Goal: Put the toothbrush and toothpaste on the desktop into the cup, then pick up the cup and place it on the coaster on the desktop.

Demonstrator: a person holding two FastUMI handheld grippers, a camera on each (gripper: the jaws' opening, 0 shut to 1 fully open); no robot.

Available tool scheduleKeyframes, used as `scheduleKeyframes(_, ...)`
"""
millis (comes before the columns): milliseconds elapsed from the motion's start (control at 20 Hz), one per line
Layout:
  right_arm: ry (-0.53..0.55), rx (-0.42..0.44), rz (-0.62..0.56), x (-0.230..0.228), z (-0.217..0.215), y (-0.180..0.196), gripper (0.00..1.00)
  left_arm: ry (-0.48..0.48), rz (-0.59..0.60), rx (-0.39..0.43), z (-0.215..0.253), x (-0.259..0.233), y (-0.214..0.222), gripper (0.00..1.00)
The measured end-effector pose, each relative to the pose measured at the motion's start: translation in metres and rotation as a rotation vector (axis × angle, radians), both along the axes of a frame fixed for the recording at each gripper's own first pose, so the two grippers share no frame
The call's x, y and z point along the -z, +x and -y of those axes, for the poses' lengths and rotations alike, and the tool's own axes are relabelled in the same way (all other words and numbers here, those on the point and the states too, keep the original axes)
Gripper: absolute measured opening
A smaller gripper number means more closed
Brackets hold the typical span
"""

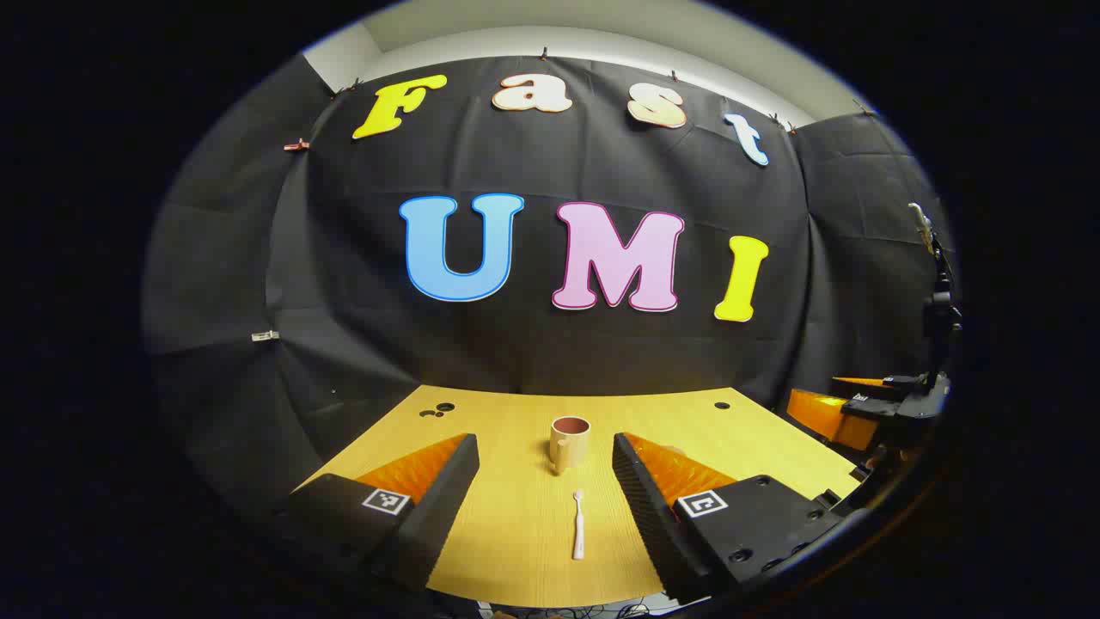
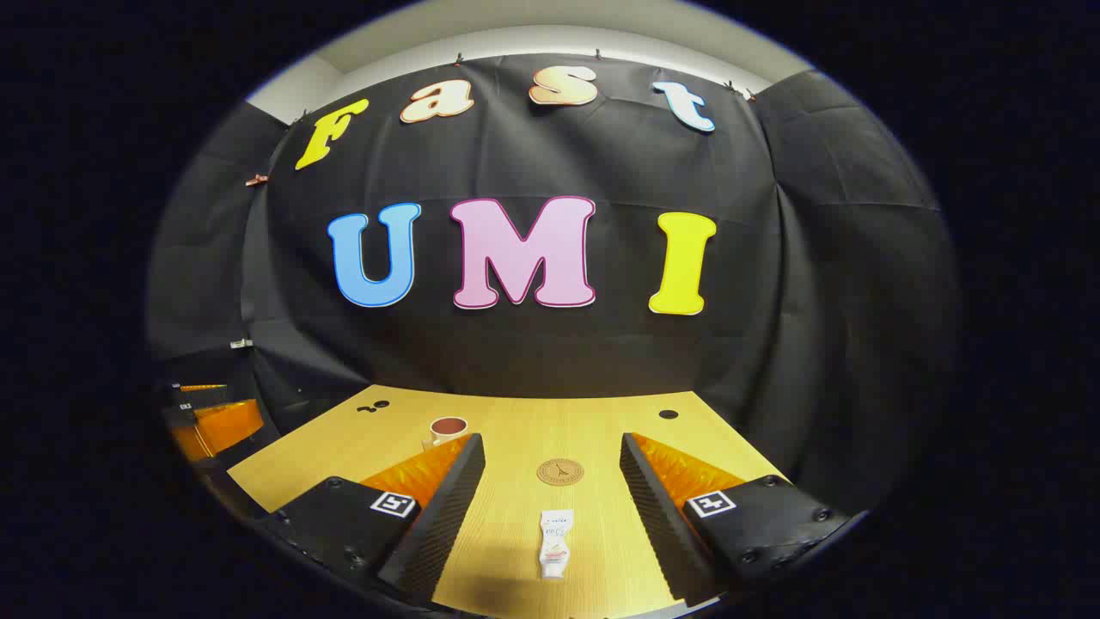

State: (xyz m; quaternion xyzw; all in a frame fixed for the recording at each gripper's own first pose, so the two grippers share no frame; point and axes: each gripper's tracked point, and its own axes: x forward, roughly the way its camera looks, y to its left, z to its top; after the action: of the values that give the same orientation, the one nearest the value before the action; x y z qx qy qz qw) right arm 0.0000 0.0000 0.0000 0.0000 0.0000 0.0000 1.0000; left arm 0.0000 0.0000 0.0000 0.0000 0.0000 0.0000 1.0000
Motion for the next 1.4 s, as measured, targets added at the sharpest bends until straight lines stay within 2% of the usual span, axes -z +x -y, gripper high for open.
scheduleKeyframes(450,0.014,0.018,-0.049,0.014,0.003,0.007,0.98,0.042,0.008,0.033,0.002,-0.006,0.017,0.97)
scheduleKeyframes(850,0.011,0.023,-0.125,0.036,0.000,0.015,0.97,0.037,-0.023,0.056,0.004,0.007,0.024,0.98)
scheduleKeyframes(1050,-0.028,0.014,-0.174,0.051,-0.004,0.026,0.98,0.039,-0.039,0.046,0.002,0.014,0.030,0.97)
scheduleKeyframes(1400,-0.026,-0.005,-0.263,0.083,-0.005,0.063,0.98,0.018,-0.056,-0.008,-0.011,0.017,0.042,0.97)
